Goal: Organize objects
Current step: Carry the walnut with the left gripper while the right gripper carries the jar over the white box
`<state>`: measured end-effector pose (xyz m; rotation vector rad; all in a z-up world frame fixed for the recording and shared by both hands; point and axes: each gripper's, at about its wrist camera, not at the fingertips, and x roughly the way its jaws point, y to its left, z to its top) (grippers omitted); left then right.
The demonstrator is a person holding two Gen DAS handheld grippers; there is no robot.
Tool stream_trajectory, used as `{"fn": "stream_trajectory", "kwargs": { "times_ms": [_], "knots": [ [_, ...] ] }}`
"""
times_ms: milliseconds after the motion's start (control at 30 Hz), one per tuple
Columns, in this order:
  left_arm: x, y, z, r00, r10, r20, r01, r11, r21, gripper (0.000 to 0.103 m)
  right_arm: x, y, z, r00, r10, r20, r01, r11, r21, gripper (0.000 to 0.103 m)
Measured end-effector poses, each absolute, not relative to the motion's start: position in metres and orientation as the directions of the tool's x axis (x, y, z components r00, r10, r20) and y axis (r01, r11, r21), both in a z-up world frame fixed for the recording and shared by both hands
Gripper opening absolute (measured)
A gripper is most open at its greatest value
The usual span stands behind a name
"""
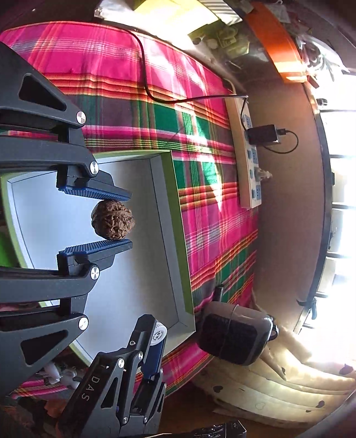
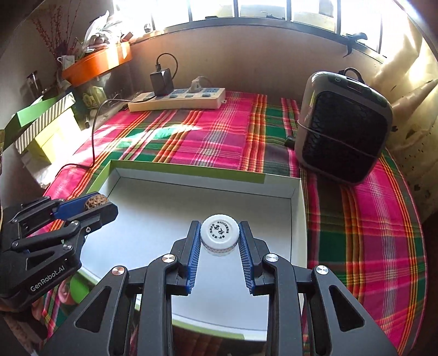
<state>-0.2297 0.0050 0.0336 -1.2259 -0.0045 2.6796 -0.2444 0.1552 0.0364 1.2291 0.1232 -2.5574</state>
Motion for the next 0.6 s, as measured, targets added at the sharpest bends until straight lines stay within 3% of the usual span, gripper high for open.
{"fn": "stream_trajectory", "kwargs": {
  "times_ms": [600],
  "knots": [
    [-0.256,0.012,0.018,-0.600,0.173,-0.781,-0.182,-0.980,-0.077,0.026,-0.282,0.144,0.017,-0.541,-0.180,-0.822,0.293,-0.956,0.016,0.029]
  ]
}}
